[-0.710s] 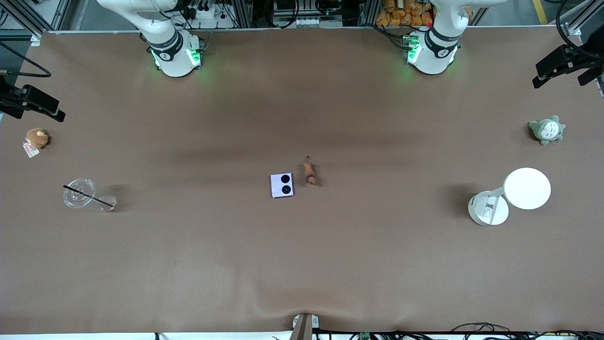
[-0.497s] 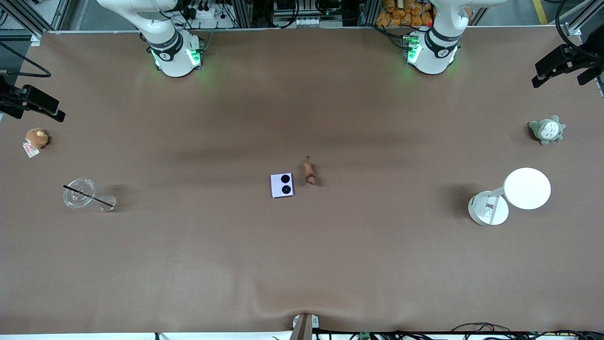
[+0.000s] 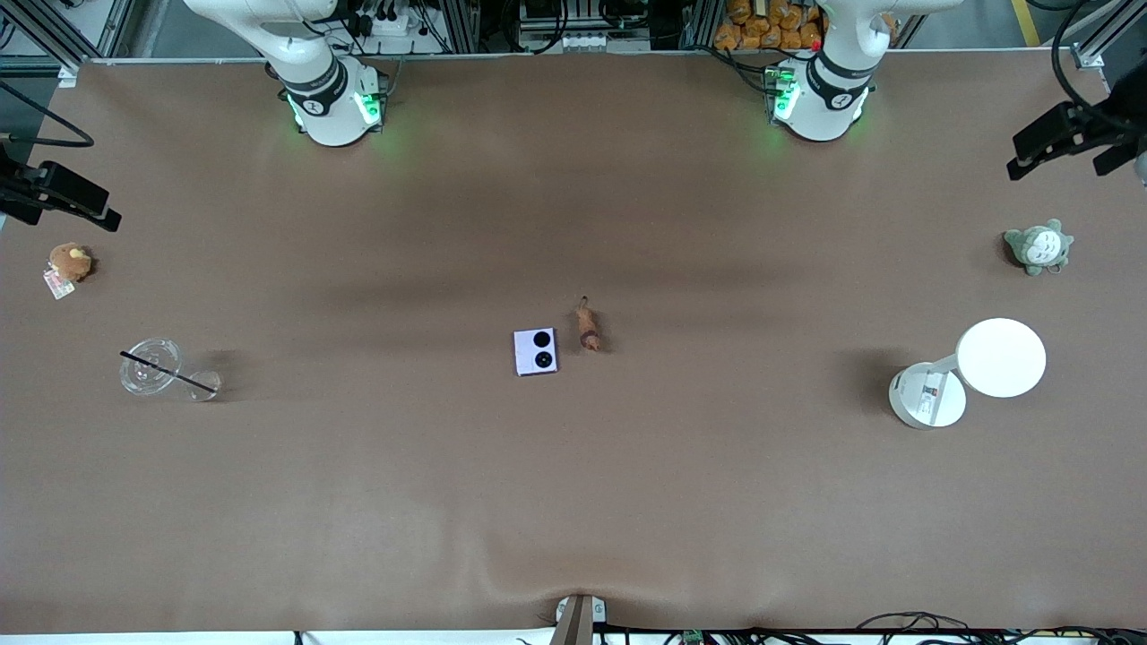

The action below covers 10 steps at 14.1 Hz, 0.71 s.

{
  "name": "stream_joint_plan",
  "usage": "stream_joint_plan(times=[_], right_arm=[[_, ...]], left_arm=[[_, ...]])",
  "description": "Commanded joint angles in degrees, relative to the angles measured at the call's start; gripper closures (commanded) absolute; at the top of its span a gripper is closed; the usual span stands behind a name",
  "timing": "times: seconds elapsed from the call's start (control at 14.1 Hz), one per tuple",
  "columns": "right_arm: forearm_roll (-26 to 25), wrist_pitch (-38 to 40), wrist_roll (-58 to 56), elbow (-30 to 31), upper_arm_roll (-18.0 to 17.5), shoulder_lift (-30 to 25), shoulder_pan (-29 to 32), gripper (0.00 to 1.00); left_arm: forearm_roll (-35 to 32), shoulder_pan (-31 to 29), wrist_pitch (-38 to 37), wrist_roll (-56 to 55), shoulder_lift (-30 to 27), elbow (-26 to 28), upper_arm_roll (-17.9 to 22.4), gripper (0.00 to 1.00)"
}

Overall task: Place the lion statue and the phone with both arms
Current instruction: 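Move the left gripper out toward the brown lion statue, then lower the left gripper over the brown lion statue beside the phone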

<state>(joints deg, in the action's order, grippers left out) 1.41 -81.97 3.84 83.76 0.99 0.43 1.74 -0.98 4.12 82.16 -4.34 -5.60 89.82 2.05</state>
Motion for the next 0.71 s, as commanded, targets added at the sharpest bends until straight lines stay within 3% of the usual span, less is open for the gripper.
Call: stream_joint_plan(times=[0.0,0.35,0.64], right_arm=[[0.2,0.6,0.7,-1.4,0.1,0.8,-0.7,0.00],[0.2,0.7,0.7,-1.3,0.0,0.9,-0.7,0.00],[0.3,0.7,0.7,-1.2,-0.1,1.2,-0.8,0.00]], left_arm=[[-0.6,1.4,-0.8,0.0,5.7,-3.2,-1.4,0.00],[0.4,3.3,7.7,-5.6,15.6,-3.6,-10.0,0.00],[-0.3,12.3,14.9,-18.9,24.1,-3.7,-10.9,0.00]])
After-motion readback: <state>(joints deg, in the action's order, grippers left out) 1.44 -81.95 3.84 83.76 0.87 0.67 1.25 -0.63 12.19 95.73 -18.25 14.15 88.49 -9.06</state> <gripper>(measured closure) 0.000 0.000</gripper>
